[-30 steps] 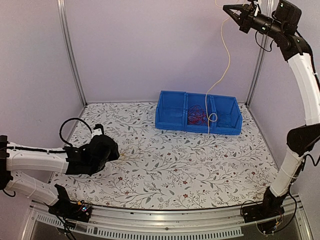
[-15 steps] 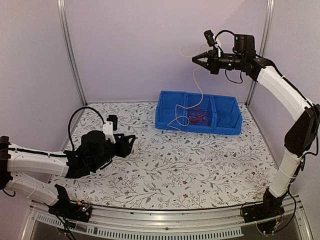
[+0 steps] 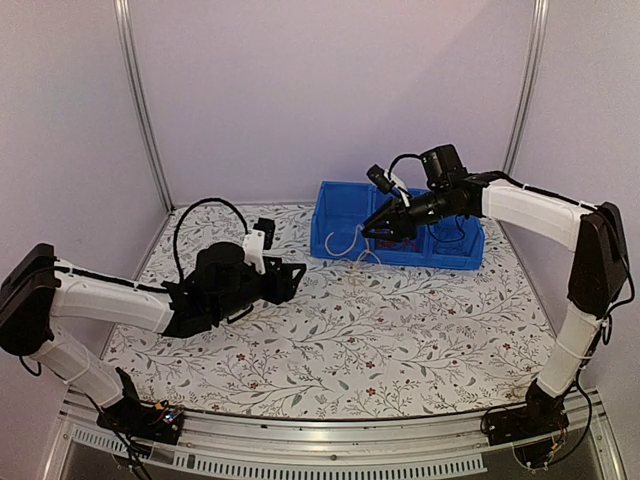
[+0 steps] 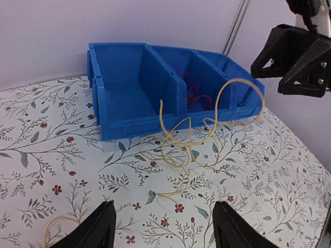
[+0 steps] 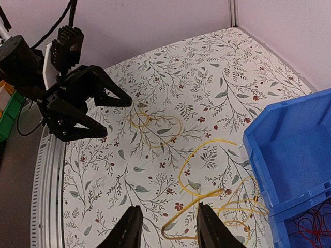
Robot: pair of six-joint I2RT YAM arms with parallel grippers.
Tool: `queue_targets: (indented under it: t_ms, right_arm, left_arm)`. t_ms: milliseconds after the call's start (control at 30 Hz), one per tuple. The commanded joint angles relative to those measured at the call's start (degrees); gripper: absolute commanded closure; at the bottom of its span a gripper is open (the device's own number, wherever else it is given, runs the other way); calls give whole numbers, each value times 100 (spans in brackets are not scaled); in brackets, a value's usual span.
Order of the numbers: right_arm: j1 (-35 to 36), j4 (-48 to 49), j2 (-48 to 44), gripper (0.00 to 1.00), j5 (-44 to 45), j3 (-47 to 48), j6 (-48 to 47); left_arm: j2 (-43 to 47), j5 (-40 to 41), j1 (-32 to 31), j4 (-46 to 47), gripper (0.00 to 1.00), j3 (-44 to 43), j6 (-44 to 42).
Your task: Untangle the cables
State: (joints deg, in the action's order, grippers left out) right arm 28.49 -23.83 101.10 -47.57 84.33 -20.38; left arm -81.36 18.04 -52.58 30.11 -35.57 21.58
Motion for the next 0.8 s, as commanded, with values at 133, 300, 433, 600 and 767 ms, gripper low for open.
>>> queue_targets:
  t_ms: [133,300,433,600,767]
  right_arm:
    - [78,-1217,452,42,779,338,-636]
    - [-102,-1260,-251,40,1055,-194,-771]
    - [-617,-918,-826,40,1066,-847,-753]
    - [-1487,-184,-1430,39,586,-1931,-458]
    - [-1922,599,-2015,39,464,-2904,-300]
  left_arm:
    - [-1346,-1717,525,-262,36,-1043,1080]
    - [-2081,-2393,520,-231,37,-1572,1286]
    - [-2654,-2767,512,-569,38,-2144,1415]
    - [-3121,-2276,529,-1633,43,-2761,1956]
    - [-3415,-2214,554,-1766,48,-3043,2182]
